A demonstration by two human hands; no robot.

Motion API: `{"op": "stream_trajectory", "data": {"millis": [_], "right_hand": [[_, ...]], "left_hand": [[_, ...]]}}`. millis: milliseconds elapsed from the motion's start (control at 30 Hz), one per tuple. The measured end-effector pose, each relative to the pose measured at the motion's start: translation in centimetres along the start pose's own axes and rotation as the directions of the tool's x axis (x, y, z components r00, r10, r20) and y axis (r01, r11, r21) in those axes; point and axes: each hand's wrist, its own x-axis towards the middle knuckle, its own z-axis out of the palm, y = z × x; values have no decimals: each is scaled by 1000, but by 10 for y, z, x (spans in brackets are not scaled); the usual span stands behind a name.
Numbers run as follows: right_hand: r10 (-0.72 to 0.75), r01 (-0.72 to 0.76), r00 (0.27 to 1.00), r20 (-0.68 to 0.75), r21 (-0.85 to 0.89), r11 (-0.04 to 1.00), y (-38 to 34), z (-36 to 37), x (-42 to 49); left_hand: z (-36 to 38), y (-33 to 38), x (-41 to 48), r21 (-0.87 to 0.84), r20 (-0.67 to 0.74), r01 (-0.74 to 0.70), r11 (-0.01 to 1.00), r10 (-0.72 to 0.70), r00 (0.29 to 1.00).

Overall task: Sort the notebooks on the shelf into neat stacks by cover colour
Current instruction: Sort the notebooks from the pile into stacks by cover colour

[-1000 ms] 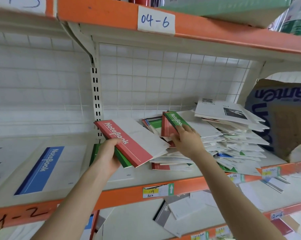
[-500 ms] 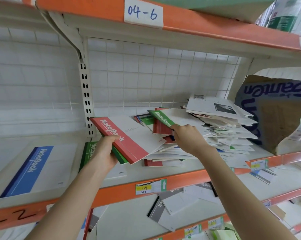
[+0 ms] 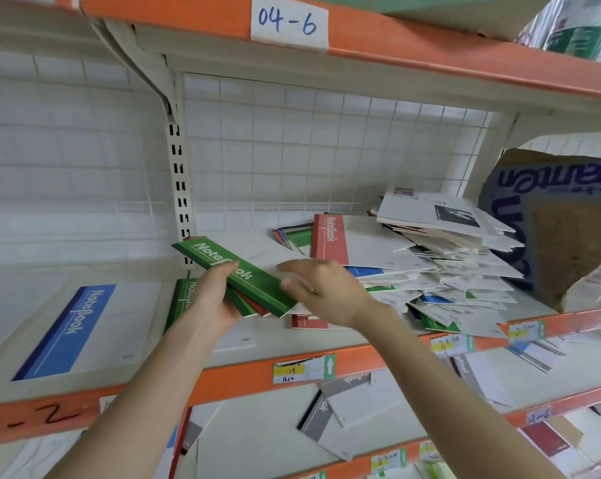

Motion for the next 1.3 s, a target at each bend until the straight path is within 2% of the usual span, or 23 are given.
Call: {"op": "stream_trajectory", "data": {"millis": [133,200,300,567,733,800,900,967,1067,1167,1233,1300], "right_hand": [[318,-329,944,-86,-171,929,60,-3,5],[381,-381,923,-52,-250,890,77,0,2],[364,-367,929,-70,-314,876,82,3,-5],[343,-376,927,-154,-338,863,76,1,-13],[330,-432,894,-302,-392,812,74,6,-15],[243,-369,899,-364,-331,868,70,8,-15],[-15,-59,925,-380,-183,981,57,12,-17],[-117,110,958,-262,-40,993,43,17,-18],[-232,242,960,-158,46,969,25,26,-15],[-264,276,959,-101,123,953,16,36,-10],[-167,168,986,-27,291,942,12,38,-8],[-27,5,998,57,361,933,8,40,-4]], "left_hand": [[-6,0,0,15,-25,-23,1000,23,999],[-8,0,-1,10,-28,-44,999,45,999],[-14,2,-3,-3,-37,-70,998,70,997],[-24,3,-7,5,-65,-89,996,89,994],[-27,1,-10,-7,-66,-90,996,89,994],[-26,0,-11,-18,-62,-79,997,77,995],[-23,-1,-12,-28,-71,-54,998,52,996],[-23,-2,-12,-47,-46,-47,998,45,998],[-26,-4,-10,-90,-10,-48,995,47,999],[-33,-6,-10,-59,-51,-54,997,51,997],[-39,-5,-11,-23,-83,-58,998,56,995],[-47,-1,-13,11,-98,-59,998,60,993]]}}
